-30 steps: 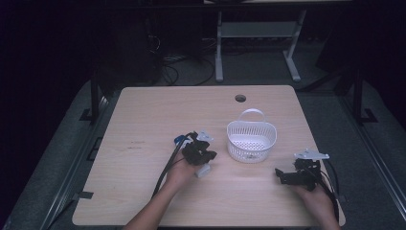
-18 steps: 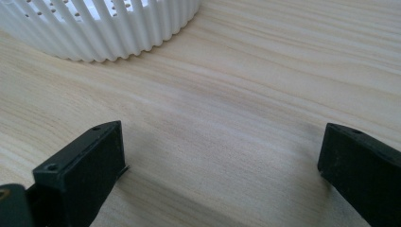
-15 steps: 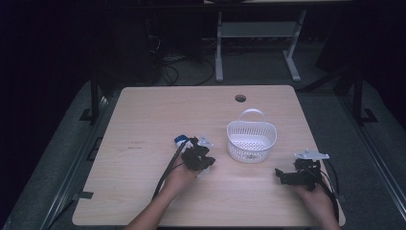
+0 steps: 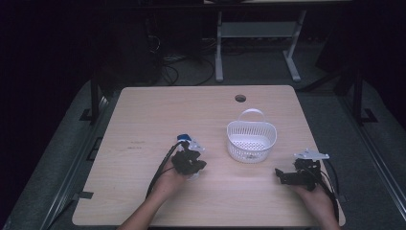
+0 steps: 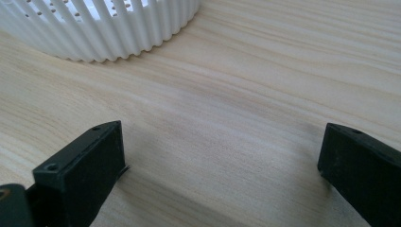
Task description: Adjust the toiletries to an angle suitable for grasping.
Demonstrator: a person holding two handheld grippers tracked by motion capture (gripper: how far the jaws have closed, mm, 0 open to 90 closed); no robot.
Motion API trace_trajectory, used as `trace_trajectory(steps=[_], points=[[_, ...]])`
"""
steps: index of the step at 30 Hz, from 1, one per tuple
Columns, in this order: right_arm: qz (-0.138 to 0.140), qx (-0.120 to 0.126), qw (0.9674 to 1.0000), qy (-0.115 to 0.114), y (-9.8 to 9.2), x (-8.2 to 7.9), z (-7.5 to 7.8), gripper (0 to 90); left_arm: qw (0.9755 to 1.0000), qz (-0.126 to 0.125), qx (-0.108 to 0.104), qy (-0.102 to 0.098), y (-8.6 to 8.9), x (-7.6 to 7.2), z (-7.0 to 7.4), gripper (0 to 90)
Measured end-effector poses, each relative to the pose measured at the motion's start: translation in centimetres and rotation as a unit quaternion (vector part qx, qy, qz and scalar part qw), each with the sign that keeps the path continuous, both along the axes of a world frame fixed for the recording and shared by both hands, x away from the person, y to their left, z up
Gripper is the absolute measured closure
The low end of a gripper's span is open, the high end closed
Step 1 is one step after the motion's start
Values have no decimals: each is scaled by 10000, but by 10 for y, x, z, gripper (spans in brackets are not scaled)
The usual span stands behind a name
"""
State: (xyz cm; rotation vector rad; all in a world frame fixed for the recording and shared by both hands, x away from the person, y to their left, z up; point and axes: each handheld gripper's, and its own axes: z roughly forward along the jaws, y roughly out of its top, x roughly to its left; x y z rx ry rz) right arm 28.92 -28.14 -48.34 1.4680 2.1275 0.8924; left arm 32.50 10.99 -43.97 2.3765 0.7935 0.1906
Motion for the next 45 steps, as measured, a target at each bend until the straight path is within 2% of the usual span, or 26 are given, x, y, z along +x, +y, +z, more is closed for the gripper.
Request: trace_trajectory(steps=[7,12,17,22,26,45], points=[[1,-1,10000,1,0,0,0,9,10000,65,-6,21,13,-6,-1,900],[1,-1,10000,0,0,0,0,9,9999,73,98,23,23,-10,-2,900],[0,-2,10000,-1,0,0,0,9,9998,154,105,35,32,-13,-2,899],[-1,-1,10000,-1,0,0,0,8,9996,172,242,8,43,-15,-2,900],[-4,0,10000,-2,0,0,0,9,9993,315,214,17,55,-16,-2,899],[-14,1,10000,-1,0,0,0,8,9975,649,284,-4,93,-21,0,899]])
